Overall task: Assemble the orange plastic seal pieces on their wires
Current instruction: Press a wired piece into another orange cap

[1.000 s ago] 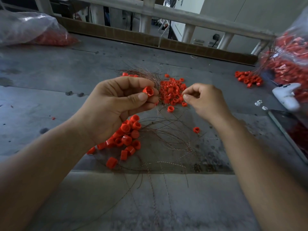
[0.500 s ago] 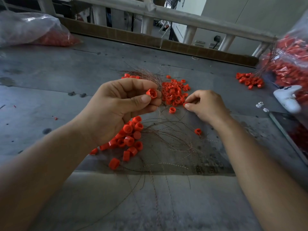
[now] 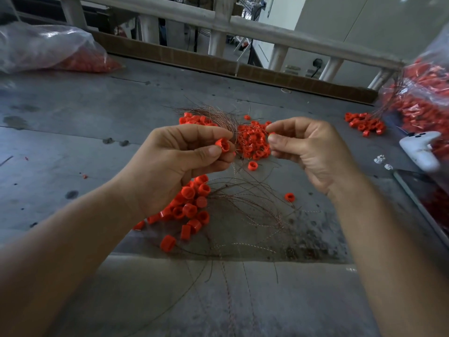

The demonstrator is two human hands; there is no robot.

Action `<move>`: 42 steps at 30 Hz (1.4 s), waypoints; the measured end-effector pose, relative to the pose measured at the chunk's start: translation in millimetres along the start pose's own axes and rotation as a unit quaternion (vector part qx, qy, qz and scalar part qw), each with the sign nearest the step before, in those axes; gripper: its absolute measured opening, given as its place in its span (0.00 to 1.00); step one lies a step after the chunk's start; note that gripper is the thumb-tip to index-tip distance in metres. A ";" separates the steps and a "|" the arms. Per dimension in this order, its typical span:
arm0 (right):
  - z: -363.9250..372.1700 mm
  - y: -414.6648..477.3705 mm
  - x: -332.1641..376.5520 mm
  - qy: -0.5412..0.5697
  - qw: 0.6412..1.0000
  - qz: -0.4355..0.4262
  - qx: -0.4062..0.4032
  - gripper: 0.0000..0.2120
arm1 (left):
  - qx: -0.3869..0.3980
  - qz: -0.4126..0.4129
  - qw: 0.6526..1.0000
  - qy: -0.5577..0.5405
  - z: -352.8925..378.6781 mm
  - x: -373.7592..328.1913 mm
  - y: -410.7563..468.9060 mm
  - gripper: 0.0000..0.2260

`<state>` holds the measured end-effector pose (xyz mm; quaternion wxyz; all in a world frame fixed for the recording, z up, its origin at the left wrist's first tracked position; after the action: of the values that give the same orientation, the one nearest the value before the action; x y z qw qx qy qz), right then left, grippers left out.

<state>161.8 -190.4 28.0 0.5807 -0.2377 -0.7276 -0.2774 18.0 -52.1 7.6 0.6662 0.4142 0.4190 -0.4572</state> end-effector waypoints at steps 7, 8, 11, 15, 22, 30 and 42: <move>33.0 -13.1 8.3 -0.005 0.998 -0.029 0.050 0.12 | -0.025 -0.008 0.999 0.044 0.9 0.9 0.0 0.12; 35.6 -14.5 9.9 -0.006 0.998 -0.043 0.048 0.12 | -0.028 -0.008 0.999 0.046 1.6 0.9 -0.1 0.11; 42.7 -18.2 14.8 -0.050 0.993 -0.100 0.037 0.10 | -0.035 -0.007 0.998 0.059 3.3 1.1 -0.4 0.09; 51.2 -21.3 15.4 -0.114 0.983 -0.140 0.042 0.10 | -0.033 -0.007 0.997 0.063 4.0 0.9 -0.8 0.08; 53.0 -22.5 14.1 -0.159 0.971 -0.176 0.029 0.12 | -0.039 -0.010 0.997 0.062 4.7 1.5 -0.7 0.08; 53.0 -23.2 13.2 -0.185 0.963 -0.194 0.023 0.15 | -0.046 -0.011 0.997 0.055 4.2 0.1 -0.7 0.08; 52.4 -24.6 15.2 -0.235 0.944 -0.229 0.000 0.14 | -0.051 -0.008 0.996 0.070 4.2 1.5 0.4 0.08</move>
<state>104.8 -172.5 30.7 0.3134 -0.1227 -0.8785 -0.3391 19.5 -56.4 7.6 0.6519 0.4078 0.4904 -0.4102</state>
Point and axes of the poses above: each hand's wrist, its own y-axis towards the middle knuckle, its own z-axis out of the palm, x = y × z, the point moved 3 cm from there along y, towards the middle knuckle, and after that the axes turned 5 degrees about x, right-handed, at the moved point
